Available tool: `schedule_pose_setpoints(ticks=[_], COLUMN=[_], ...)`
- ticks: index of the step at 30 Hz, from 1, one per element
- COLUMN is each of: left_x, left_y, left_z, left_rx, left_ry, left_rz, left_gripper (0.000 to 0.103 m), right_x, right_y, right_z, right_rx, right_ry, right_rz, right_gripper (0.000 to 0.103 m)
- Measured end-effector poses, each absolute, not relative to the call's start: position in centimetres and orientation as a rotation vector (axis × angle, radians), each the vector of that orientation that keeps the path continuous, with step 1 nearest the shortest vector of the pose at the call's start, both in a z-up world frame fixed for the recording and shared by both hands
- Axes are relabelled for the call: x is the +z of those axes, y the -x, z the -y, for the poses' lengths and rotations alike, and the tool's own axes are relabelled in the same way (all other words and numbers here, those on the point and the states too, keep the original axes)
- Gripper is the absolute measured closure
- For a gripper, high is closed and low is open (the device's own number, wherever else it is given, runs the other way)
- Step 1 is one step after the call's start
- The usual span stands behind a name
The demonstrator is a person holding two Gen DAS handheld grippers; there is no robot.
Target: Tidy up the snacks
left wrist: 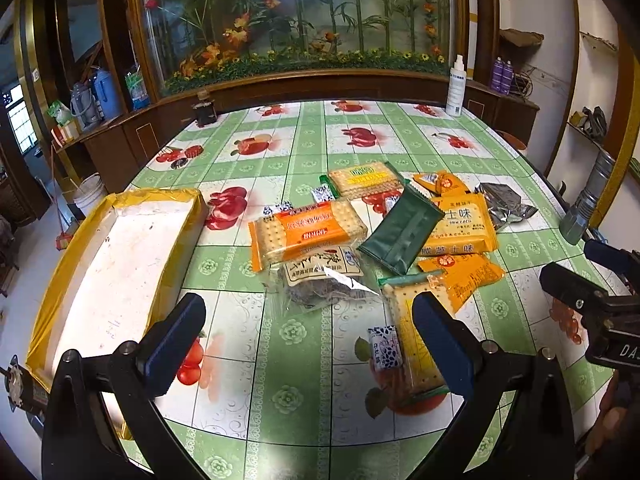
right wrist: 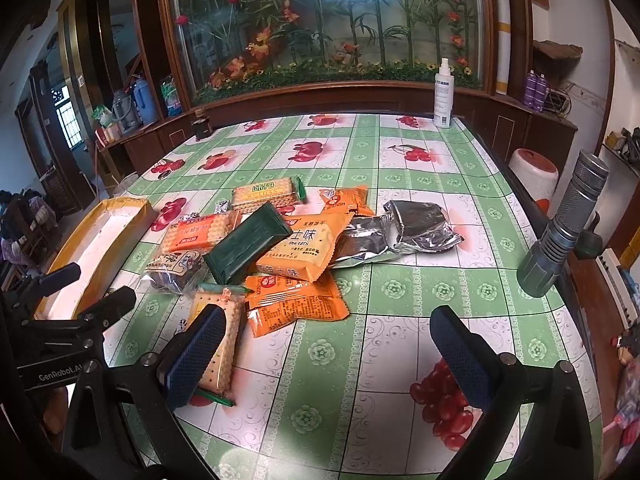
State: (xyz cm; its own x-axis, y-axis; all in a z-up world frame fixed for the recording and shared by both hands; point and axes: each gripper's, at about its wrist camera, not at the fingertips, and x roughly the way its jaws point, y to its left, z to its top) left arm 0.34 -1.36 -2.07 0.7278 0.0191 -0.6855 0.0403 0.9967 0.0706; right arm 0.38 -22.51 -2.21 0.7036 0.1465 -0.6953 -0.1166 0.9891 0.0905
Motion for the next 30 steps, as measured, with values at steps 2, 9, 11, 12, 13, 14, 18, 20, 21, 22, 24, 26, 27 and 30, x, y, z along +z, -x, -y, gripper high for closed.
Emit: schedule_pose_setpoints(ticks=[2, 9, 11, 12, 13, 14, 18, 20, 21, 22, 24, 26, 27, 30], left_x=[-1.8, -1.4, -1.4, -1.4, -1.5, -1.5, -1.7, -1.9, -2.0, -2.0, -2.0, -2.0, -2.1, -2.1], left_y=[-0.2, -0.3, -0.2, -0.2, -0.3, -0.3, -0.4, -0.4, -0.5, -0.4, -0.4, -0.4, -0.4, -0.4], left_z=[1.3, 1.3, 1.3, 1.3, 1.2, 1.1, 0.6, 0.4, 0.3, 0.3, 0.3, 0.3, 0.3, 0.2], left_rx=[-0.007, 0.002, -0.002, -0.004, -0.006, -0.007, -0.012, -0.012, -0.013, -0.013, -0.014, -0.014, -0.013, -0.016], left_ry=[-0.079, -0.083, -0.081, -0.076, -0.072, -0.068, -0.040, -0.032, -0.028, -0.026, -0.026, -0.025, -0.025, -0.019], left_rz=[-0.743, -0.723, -0.725, -0.726, -0.729, -0.732, -0.744, -0.752, -0.756, -0.757, -0.758, -0.758, -0.758, -0.763], left_gripper=[0.000, 0.000, 0.000, 0.000, 0.000, 0.000, 0.000, 0.000, 0.000, 0.000, 0.000, 0.000, 0.000, 0.000], right_x=[-2.1, -2.1, -2.1, -2.1, -2.1, -2.1, -1.9, -1.8, -1.7, -1.7, -1.6, -1.6, -1.6, -1.7], right_y=[-0.4, -0.5, -0.5, -0.5, -0.5, -0.4, -0.3, -0.1, 0.0, 0.0, 0.1, 0.1, 0.1, 0.1], right_z=[22.4, 22.1, 22.0, 22.0, 21.9, 21.9, 21.3, 20.8, 20.7, 20.5, 20.3, 20.3, 20.2, 20.3], right_rx=[0.151, 0.148, 0.146, 0.145, 0.141, 0.138, 0.085, 0.051, 0.042, 0.037, 0.036, 0.040, 0.039, 0.037], right_ry=[-0.038, -0.020, -0.015, -0.013, -0.008, -0.003, 0.055, 0.103, 0.119, 0.133, 0.141, 0.141, 0.143, 0.148], right_rz=[-0.777, -0.769, -0.765, -0.765, -0.765, -0.764, -0.743, -0.733, -0.731, -0.728, -0.724, -0.722, -0.722, -0.723], right_gripper=[0.000, 0.000, 0.000, 0.000, 0.000, 0.000, 0.000, 0.000, 0.000, 0.000, 0.000, 0.000, 0.000, 0.000])
